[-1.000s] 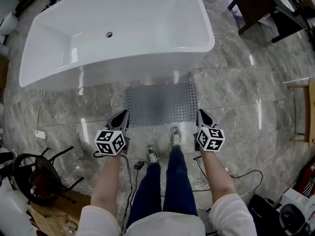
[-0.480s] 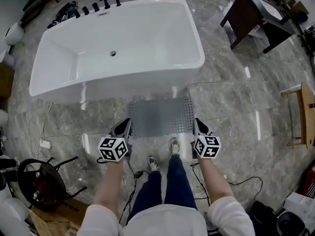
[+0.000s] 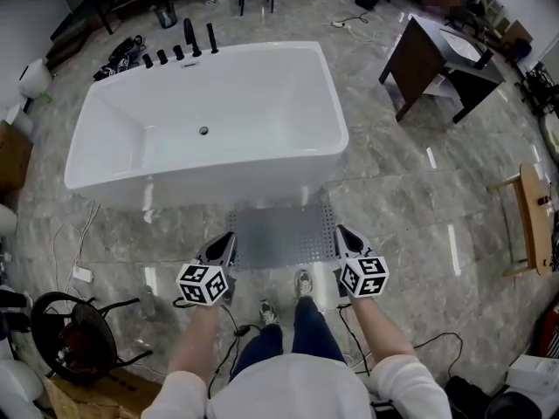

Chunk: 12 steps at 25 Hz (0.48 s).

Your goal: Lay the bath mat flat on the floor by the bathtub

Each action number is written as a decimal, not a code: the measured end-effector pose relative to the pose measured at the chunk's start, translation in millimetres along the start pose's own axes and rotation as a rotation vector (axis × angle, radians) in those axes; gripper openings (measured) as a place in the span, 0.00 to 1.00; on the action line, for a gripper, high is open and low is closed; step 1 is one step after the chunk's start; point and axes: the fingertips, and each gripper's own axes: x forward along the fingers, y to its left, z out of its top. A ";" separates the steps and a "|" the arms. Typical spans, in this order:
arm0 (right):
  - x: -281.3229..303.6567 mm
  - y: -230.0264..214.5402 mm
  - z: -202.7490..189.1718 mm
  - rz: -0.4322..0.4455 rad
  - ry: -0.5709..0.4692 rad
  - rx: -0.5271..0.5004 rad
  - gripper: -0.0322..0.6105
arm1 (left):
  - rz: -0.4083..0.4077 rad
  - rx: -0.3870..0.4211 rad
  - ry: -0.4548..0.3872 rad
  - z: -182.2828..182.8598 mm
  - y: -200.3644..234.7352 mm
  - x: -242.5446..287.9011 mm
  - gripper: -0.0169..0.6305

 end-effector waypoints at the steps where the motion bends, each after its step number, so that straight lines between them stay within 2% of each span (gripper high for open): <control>1: -3.9 3.2 5.5 0.007 -0.010 0.003 0.10 | 0.002 0.001 -0.003 2.5 -2.6 -3.6 0.09; 12: -38.9 19.7 51.0 0.059 -0.095 0.049 0.10 | 0.043 0.023 -0.060 27.6 -27.1 -27.0 0.09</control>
